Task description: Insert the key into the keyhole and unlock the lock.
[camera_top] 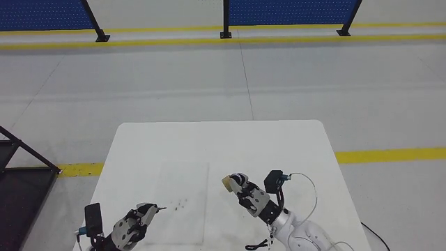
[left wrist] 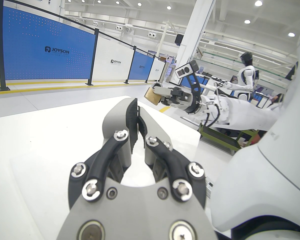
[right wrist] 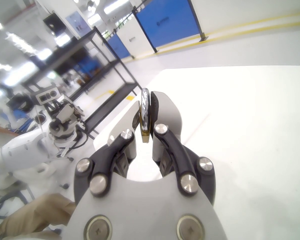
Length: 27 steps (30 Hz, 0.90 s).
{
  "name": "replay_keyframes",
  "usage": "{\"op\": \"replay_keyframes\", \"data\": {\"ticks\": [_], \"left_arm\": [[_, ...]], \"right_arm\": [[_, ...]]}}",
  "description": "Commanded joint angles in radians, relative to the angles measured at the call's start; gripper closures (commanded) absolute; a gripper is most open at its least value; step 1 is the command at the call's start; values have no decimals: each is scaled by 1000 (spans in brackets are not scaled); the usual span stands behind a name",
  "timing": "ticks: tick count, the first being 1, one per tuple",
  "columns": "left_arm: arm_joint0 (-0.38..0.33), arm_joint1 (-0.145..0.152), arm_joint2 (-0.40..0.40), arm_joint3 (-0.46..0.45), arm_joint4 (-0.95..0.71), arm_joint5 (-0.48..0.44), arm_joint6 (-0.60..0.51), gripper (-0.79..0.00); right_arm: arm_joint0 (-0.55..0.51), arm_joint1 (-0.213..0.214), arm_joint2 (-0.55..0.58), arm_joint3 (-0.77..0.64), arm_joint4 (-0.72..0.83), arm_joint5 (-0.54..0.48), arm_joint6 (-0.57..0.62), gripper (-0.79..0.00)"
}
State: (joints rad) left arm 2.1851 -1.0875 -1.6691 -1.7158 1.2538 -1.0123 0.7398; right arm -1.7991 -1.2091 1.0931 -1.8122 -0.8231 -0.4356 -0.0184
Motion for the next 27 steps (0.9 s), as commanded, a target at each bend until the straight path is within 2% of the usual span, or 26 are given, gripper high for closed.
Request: {"op": "replay_keyframes", "data": {"ticks": [1, 9, 12, 19, 23, 27], "left_arm": [[0, 0, 0, 0, 0, 0, 0, 0], [-4, -1, 6, 1, -6, 7, -11, 0], [-18, -6, 50, 6, -85, 0, -22, 0], [-39, -3, 204, -12, -339, 0, 67, 0], [-64, -8, 268, -28, -431, 0, 68, 0], [-88, -15, 343, -38, -490, 0, 68, 0]], "right_arm": [[0, 0, 0, 0, 0, 0, 0, 0], [4, -2, -16, -10, 30, -27, 0, 0], [16, -6, -32, -9, 56, -53, -49, 0], [52, -29, -123, 50, 154, -173, -212, 0], [72, -44, -169, 116, 181, -266, -337, 0], [94, -55, -199, 155, 203, -322, -380, 0]]}}
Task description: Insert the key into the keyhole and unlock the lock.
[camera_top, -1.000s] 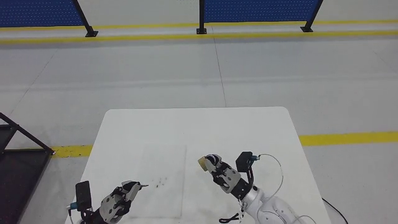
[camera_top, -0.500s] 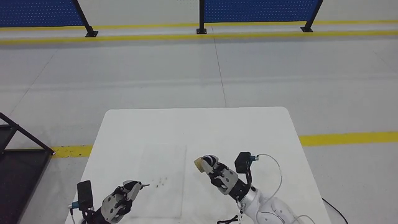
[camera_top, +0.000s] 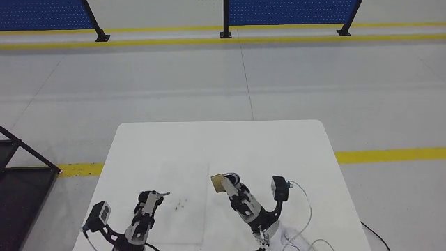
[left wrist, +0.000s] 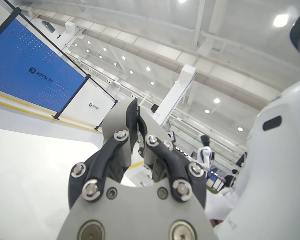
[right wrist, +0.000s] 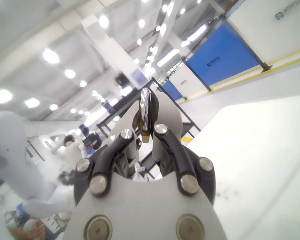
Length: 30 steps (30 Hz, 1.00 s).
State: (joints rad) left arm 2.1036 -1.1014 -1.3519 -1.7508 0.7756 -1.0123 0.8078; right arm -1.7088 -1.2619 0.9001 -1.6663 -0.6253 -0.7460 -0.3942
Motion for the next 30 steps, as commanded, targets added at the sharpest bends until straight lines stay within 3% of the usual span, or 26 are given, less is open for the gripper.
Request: {"op": "replay_keyframes", "data": {"ticks": [1, 12, 23, 30], "left_arm": [[-13, -2, 51, -9, -24, 0, 0, 0], [-66, -29, 142, 6, -5, 0, 0, 0], [-75, -35, 148, 22, 18, 1, 2, 0], [-96, -42, 191, 13, -53, 22, -76, 0]], "right_arm": [[6, -4, -8, 16, 10, -18, -18, 0], [-2, -25, -41, 46, -43, -57, -162, 0], [0, -27, -44, 50, -73, -48, -161, 0], [2, -30, -52, 37, -50, -22, -136, 0]]}}
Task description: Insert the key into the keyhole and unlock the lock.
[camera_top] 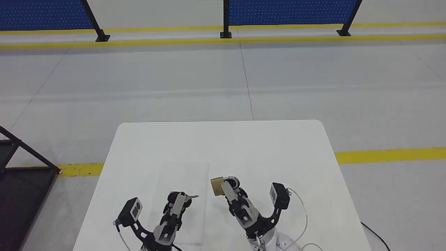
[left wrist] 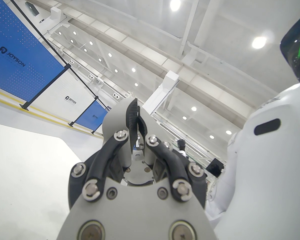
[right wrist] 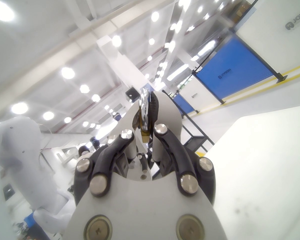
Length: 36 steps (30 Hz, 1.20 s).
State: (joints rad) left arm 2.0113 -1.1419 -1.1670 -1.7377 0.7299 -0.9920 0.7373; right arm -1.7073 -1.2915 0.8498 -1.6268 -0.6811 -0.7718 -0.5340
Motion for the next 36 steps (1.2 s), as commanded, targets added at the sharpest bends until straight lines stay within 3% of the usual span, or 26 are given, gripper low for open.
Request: {"op": "replay_keyframes", "data": {"ticks": [1, 36], "left_arm": [[-7, -3, 14, 2, -14, -1, -13, 0], [-53, -53, 68, 32, -28, 45, 21, 0]], "right_arm": [[0, -2, -4, -4, 9, 4, 7, 0], [3, -22, -22, 3, -18, 2, -6, 0]]}}
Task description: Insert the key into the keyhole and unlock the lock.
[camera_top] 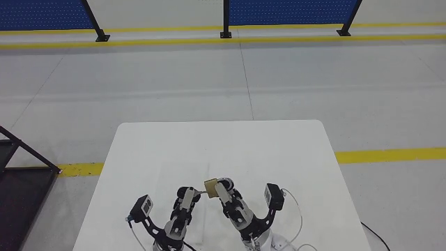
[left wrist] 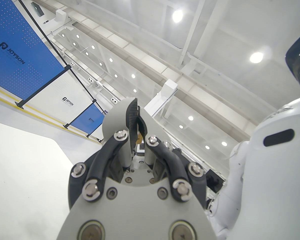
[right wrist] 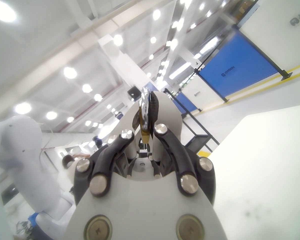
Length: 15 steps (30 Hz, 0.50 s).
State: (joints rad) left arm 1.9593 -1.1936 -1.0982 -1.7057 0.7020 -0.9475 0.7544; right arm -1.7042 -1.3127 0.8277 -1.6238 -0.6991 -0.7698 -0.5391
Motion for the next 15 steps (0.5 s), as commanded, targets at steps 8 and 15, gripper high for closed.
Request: {"op": "replay_keyframes", "data": {"ticks": [8, 15], "left_arm": [[-7, -11, 7, 9, 1, 4, 15, 0], [-16, -21, 19, 16, 8, 8, 23, 0]], "right_arm": [[-4, -3, 0, 1, -6, -5, -7, 0], [-6, -6, -4, 4, -16, -4, -7, 0]]}}
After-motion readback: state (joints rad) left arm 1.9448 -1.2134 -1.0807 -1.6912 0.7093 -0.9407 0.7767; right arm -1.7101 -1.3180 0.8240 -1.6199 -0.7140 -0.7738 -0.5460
